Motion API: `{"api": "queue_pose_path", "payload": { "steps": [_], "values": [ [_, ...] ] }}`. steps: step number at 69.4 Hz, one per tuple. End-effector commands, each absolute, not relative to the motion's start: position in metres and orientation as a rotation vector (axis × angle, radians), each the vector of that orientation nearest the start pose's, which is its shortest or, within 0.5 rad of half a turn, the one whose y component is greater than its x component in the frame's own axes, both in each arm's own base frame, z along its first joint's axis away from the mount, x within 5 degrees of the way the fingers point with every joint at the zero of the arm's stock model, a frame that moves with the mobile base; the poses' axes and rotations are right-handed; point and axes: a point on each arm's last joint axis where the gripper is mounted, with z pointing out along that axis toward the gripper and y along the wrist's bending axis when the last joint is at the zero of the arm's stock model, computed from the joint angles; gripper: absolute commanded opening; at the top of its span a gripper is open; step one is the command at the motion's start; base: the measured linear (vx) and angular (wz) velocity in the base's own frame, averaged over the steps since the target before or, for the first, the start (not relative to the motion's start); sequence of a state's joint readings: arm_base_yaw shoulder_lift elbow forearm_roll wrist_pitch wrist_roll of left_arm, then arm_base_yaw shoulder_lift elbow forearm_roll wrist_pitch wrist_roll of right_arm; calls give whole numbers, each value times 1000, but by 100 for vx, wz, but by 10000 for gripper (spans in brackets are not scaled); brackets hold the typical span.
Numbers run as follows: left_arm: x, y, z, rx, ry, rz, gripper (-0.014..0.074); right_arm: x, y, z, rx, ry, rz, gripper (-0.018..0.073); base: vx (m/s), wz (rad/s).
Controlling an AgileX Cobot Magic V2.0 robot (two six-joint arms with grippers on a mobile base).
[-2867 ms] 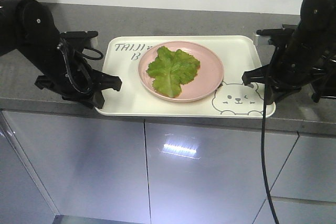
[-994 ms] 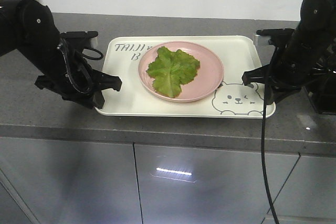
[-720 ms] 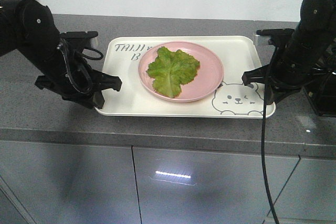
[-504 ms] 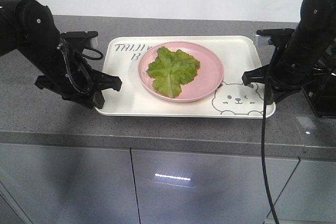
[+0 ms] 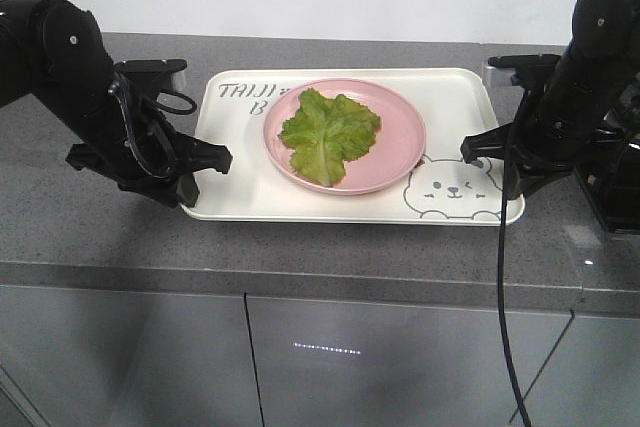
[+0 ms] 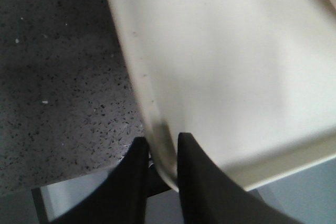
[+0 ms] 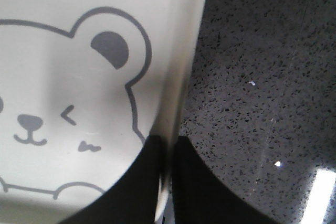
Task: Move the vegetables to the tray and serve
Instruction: 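Keep gripping the tray edges as the base approaches the grey counter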
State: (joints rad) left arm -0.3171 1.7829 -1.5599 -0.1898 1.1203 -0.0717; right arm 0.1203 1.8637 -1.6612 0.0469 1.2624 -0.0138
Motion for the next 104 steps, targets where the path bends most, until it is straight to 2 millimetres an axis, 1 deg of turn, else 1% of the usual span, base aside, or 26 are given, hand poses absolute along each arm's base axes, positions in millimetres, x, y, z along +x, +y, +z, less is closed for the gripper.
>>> {"api": "queue_pose_path", "payload": {
  "steps": [1, 104],
  "values": [
    [345, -149, 329, 270, 2674, -542, -8, 375, 65, 316, -237, 2847, 218, -8, 4, -1],
    [345, -149, 329, 270, 2674, -542, -8, 375, 65, 316, -237, 2847, 218, -8, 5, -1]
  ]
}}
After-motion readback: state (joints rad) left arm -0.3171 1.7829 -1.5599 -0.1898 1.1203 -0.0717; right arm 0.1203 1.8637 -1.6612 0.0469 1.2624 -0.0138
